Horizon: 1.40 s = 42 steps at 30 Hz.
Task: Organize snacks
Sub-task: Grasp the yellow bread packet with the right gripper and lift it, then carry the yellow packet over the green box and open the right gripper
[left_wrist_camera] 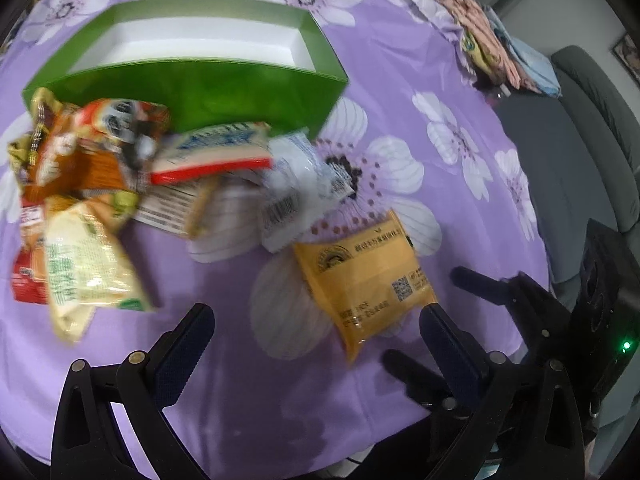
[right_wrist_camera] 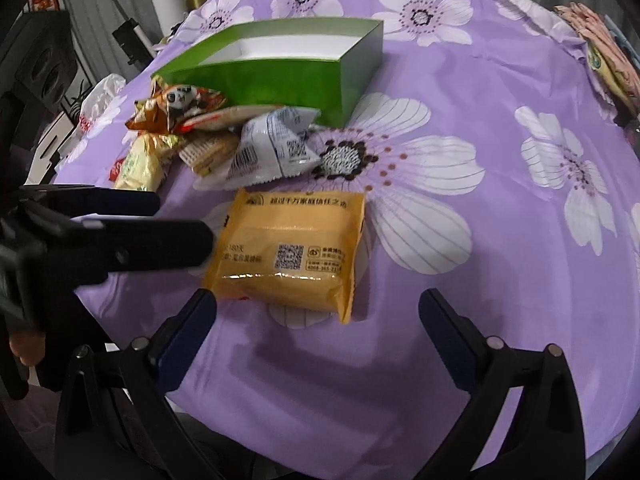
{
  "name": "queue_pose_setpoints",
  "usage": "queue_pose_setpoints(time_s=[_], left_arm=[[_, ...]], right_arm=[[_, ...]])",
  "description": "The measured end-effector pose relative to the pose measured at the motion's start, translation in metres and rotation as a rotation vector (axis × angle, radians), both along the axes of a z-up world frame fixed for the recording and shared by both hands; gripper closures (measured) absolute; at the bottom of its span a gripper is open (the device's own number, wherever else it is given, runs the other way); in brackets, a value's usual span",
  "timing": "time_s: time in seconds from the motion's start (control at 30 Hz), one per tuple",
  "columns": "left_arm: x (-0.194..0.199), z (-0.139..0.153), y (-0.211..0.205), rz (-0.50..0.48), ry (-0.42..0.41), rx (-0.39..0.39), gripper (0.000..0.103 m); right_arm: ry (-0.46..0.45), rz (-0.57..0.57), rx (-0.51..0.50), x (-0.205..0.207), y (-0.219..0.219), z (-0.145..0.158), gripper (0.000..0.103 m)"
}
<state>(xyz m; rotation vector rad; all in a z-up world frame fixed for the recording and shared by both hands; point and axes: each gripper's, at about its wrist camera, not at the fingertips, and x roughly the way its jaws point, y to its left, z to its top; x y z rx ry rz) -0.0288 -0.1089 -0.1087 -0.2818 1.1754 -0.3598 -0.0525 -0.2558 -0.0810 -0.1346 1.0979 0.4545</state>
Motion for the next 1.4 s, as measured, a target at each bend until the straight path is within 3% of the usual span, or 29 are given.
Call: queue_pose_setpoints(time_s=[0.23,0.33,0.43,0.57,0.7,0.93,1.07,1.4], left_arm=[[0.014,-0.014,-0.016,0.0,0.026,-0.027,0.001],[0.018,-0.018,-0.016,0.007,0.036,-0.039,0.013],[0.019,-0.02,-0.018,0.004,0.022,-0.033,0.017],[0.021,-0.022,-0.017,-0.003,0.016,-0.07,0.042],[0.017,-0.019,-0.02,-0.035,-0.001,-0.058,0.045],[0.008,-0.005,-0.03,-0.093,-0.051,0.002,0.047],[0.001,0.008,-0.024,-0.106,-0.076,-0.024,0.047],[-0.005,0.062,0.005,-0.071,-0.234,-0.051,0.047]], right_arm=[[0.04,0.032,0.089,0.012,0.0,-0.011,0.024],[0.028,0.053,0.093,0.012,0.005,-0.011,0.033],[0.035,0.058,0.119,0.014,0.007,-0.013,0.042],[0.033,0.046,0.141,0.013,0.007,-0.014,0.055],[0.026,0.027,0.153,0.01,0.007,-0.014,0.064],[0.009,0.01,0.152,0.002,0.009,-0.006,0.069],[-0.032,0.016,0.148,-0.007,0.011,0.012,0.07],[-0.181,0.076,0.135,-0.002,0.036,0.064,0.07]])
